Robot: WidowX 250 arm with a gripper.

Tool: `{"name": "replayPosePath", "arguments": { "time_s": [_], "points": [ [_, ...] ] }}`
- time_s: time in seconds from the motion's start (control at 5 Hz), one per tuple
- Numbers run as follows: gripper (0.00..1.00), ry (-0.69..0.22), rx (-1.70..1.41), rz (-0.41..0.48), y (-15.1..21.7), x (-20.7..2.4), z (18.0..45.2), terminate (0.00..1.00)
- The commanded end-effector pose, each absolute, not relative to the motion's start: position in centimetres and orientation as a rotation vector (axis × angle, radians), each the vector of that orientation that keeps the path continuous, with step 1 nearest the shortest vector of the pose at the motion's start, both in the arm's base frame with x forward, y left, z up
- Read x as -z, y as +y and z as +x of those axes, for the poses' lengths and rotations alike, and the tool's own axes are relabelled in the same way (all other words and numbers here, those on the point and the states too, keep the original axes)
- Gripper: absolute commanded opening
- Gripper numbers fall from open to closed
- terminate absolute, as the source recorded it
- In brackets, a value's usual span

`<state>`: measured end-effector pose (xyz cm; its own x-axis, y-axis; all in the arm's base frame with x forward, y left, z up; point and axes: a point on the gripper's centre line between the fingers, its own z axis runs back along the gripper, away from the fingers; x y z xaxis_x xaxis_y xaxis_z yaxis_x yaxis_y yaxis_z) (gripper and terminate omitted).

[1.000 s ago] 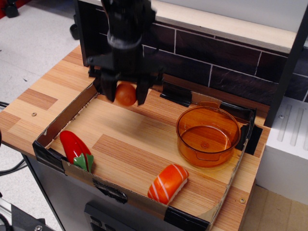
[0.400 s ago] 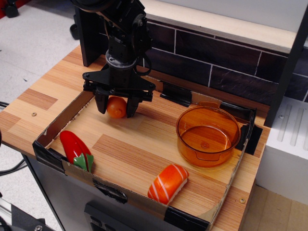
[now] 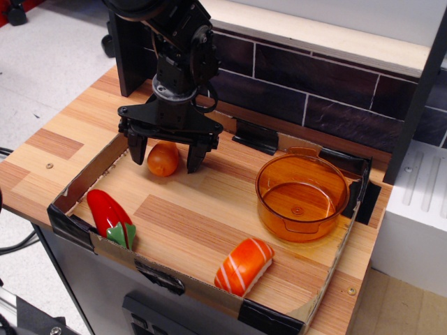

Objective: Take carrot out of pot

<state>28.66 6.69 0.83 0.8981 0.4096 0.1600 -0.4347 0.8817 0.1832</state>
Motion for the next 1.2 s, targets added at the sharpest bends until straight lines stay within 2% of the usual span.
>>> {"name": "replayPosePath", "arguments": {
  "time_s": [0.0,0.2,0.4,0.6,0.8,1.0],
  "points": [
    [1.0,-0.151,-0.48,0.206,7.2,-3.0,29.0,0.0],
    [1.0,-0.195,-0.508,0.176,6.8,-5.9,29.2,0.0],
    [1.0,-0.239,-0.539,0.104,6.1,-10.2,29.4,0.0],
    [1.0,-0.251,-0.544,0.07,6.1,-13.0,29.6,0.0],
    [1.0,-0.251,-0.544,0.07,6.1,-13.0,29.6,0.0],
    [1.0,-0.251,-0.544,0.07,6.1,-13.0,29.6,1.0]
  ]
}}
